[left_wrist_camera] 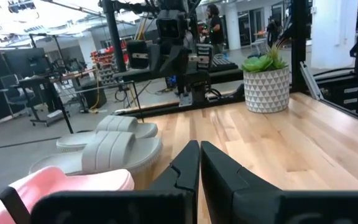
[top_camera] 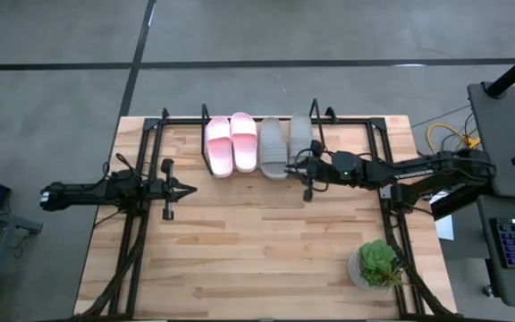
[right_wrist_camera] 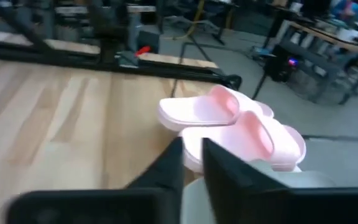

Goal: Pick and place slides into the shelf
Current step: Return to Home Position

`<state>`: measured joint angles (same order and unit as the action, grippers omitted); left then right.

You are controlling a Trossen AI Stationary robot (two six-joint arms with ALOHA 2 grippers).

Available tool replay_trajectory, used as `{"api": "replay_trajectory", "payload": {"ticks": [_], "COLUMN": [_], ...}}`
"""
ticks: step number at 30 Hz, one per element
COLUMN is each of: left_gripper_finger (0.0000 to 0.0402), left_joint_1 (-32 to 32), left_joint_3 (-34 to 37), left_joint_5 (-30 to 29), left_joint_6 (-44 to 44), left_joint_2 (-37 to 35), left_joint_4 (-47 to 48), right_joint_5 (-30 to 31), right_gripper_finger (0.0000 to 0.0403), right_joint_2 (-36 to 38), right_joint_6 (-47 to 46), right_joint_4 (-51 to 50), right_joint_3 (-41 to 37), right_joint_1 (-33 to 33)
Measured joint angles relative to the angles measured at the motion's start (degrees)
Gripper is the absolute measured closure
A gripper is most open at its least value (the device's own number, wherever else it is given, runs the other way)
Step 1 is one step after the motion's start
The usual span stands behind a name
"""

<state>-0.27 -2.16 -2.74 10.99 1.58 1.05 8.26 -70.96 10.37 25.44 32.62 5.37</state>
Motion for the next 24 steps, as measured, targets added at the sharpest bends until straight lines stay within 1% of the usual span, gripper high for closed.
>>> {"api": "replay_trajectory", "payload": {"ticks": [1, 2, 4, 6, 9, 12, 14, 16, 20, 22, 24], "left_gripper_finger": [0.0402, 0.0402, 0.0402, 0.0402, 0.0402, 0.0402, 0.0402, 0.0402, 0.0402, 0.0402, 0.0402], "left_joint_1": [0.0, 0.0, 0.0, 0.0, 0.0, 0.0, 0.0, 0.0, 0.0, 0.0, 0.0], "left_joint_3": [-0.1, -0.2, -0.2, -0.2, -0.2, -0.2, -0.2, -0.2, -0.2, -0.2, -0.2], "left_joint_5": [0.0, -0.1, -0.3, -0.6, -0.7, -0.6, -0.7, -0.7, -1.0, -1.1, -1.5], "left_joint_6": [0.3, 0.6, 1.4, 1.4, 1.5, 1.4, 1.3, 1.3, 1.3, 0.8, 0.2], "left_joint_2": [0.0, 0.0, 0.0, 0.0, 0.0, 0.0, 0.0, 0.0, 0.0, 0.0, 0.0], "left_joint_4": [-0.1, -0.1, -0.2, -0.2, -0.1, -0.1, -0.1, -0.1, -0.1, -0.1, 0.0], "right_joint_5": [-1.3, -2.3, -2.6, -2.7, -3.1, -4.2, -3.7, -3.0, -1.8, -0.9, 0.1], "right_gripper_finger": [0.0364, 0.0379, 0.0387, 0.0392, 0.0394, 0.0394, 0.0394, 0.0394, 0.0394, 0.0394, 0.0394], "right_joint_2": [1.4, 2.9, 6.6, 10.5, 15.6, 21.2, 25.4, 29.8, 38.9, 43.0, 46.4], "right_joint_6": [0.8, 1.6, 2.7, 4.3, 4.2, 0.1, -2.9, -3.9, -6.2, -7.5, -8.3], "right_joint_4": [-1.5, -3.0, -5.2, -5.2, -3.3, -4.3, -4.3, -4.3, -4.3, -7.0, -12.1], "right_joint_3": [0.0, 0.0, -0.4, -1.9, -6.5, -12.0, -15.5, -18.7, -23.0, -24.1, -24.4], "right_joint_1": [0.1, 0.1, 0.2, 1.0, 3.0, 4.7, 4.8, 4.7, 3.7, 2.9, 1.8]}}
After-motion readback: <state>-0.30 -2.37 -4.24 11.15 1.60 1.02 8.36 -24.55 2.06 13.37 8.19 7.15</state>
